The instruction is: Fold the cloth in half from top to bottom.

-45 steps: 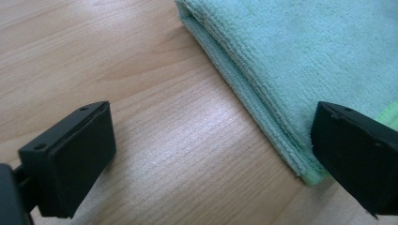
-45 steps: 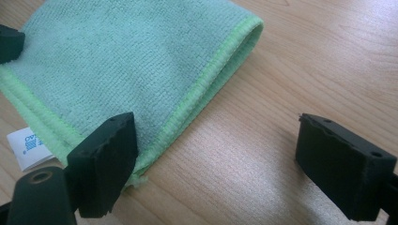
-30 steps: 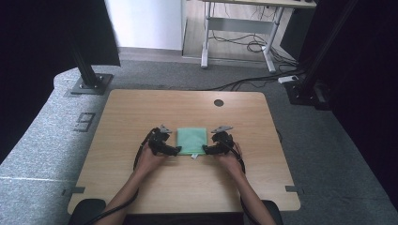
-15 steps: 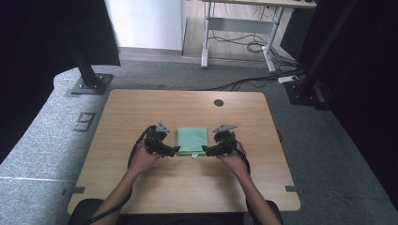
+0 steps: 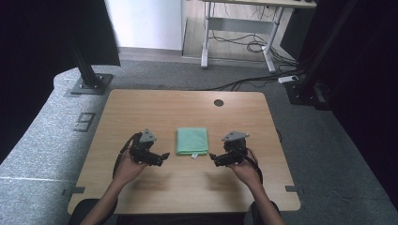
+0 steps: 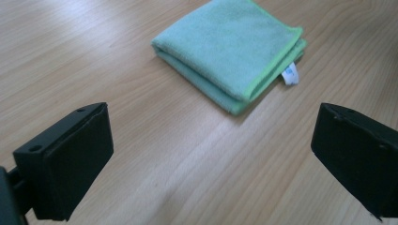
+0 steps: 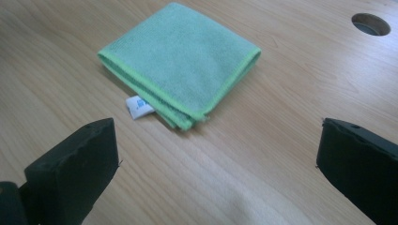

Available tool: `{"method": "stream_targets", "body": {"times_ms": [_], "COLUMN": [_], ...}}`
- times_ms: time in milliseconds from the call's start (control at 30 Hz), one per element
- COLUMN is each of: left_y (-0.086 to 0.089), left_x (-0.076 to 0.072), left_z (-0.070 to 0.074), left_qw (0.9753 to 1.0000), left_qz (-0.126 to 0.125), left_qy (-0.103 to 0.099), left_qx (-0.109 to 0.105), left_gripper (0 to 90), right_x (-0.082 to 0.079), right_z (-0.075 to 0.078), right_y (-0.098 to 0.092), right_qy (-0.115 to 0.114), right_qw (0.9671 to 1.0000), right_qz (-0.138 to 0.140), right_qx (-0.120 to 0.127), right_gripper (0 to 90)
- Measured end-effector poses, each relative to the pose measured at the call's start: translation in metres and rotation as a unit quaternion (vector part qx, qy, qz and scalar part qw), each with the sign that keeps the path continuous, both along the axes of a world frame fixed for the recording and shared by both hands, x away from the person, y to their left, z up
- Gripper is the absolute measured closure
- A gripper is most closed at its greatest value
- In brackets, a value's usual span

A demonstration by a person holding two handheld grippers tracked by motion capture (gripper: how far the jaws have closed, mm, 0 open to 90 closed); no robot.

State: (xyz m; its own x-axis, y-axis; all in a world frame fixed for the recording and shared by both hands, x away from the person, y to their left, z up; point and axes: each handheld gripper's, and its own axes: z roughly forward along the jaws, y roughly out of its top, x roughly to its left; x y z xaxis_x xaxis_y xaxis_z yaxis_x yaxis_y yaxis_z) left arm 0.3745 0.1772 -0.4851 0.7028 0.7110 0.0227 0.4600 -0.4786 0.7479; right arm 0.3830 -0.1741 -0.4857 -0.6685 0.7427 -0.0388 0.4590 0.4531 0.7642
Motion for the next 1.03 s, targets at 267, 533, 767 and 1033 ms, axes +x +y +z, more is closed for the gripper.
{"method": "stream_targets", "body": {"times_ms": [267,533,767,1033], "left_y": [0.011,0.014,0.01,0.01], "left_x": [-0.017,-0.021,-0.019,-0.017], "left_z": [-0.02,-0.048,-0.064,-0.064], "left_qw": [0.9999,0.9992,0.9981,0.9979], "left_qz": [0.006,0.009,0.008,0.007], "left_qy": [0.003,0.032,0.048,0.055], "left_qx": [0.009,0.024,0.037,0.034], "left_gripper": [0.0,0.0,0.0,0.0], "right_x": [-0.015,-0.02,-0.018,-0.018], "right_z": [-0.012,-0.043,-0.062,-0.071], "right_y": [-0.017,-0.03,-0.032,-0.033], "right_qy": [0.003,0.027,0.045,0.043], "right_qw": [1.0,0.9993,0.9985,0.9986], "right_qz": [-0.008,-0.027,-0.027,-0.032], "right_qx": [-0.004,-0.002,-0.012,-0.007], "right_gripper": [0.0,0.0,0.0,0.0]}}
